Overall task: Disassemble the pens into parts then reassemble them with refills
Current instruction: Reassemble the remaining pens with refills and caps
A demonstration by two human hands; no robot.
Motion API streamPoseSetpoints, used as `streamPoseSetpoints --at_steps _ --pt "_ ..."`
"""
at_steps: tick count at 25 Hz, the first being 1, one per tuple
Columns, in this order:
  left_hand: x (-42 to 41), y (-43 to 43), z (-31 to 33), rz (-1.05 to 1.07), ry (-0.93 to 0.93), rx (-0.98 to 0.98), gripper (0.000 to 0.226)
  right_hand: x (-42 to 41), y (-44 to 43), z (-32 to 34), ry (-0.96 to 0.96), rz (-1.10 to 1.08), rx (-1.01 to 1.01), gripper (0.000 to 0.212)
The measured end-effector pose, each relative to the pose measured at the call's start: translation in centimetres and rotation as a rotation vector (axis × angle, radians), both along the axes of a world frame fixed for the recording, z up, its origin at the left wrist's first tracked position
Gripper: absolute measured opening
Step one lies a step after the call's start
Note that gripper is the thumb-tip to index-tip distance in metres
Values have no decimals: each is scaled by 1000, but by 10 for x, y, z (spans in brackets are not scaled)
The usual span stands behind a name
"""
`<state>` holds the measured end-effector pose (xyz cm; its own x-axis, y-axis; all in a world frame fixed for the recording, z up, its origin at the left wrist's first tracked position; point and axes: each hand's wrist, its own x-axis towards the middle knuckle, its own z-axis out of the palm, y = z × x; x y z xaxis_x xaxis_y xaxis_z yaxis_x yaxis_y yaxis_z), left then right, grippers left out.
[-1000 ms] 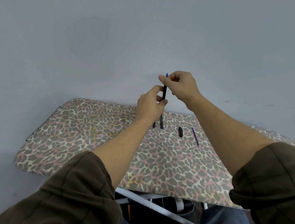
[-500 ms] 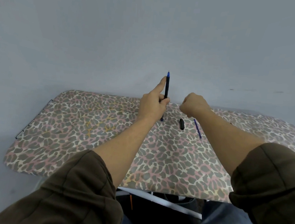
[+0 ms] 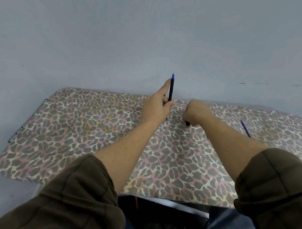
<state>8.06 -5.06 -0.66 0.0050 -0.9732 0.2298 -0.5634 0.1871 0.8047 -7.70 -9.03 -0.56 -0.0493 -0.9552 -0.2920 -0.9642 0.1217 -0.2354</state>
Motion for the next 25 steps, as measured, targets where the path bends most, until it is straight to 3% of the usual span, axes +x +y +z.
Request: streamPoseSetpoints --at_steps 5,8,25 --pt "1 3 2 7 -35 25 78 6 -7 44 -774 -204 -237 19" --pt "1 9 9 -9 -42 26 78 13 -1 80 -1063 -177 -332 19" --pt "-5 36 44 -15 -70 -45 74 15 36 133 -1015 -24 -489 16"
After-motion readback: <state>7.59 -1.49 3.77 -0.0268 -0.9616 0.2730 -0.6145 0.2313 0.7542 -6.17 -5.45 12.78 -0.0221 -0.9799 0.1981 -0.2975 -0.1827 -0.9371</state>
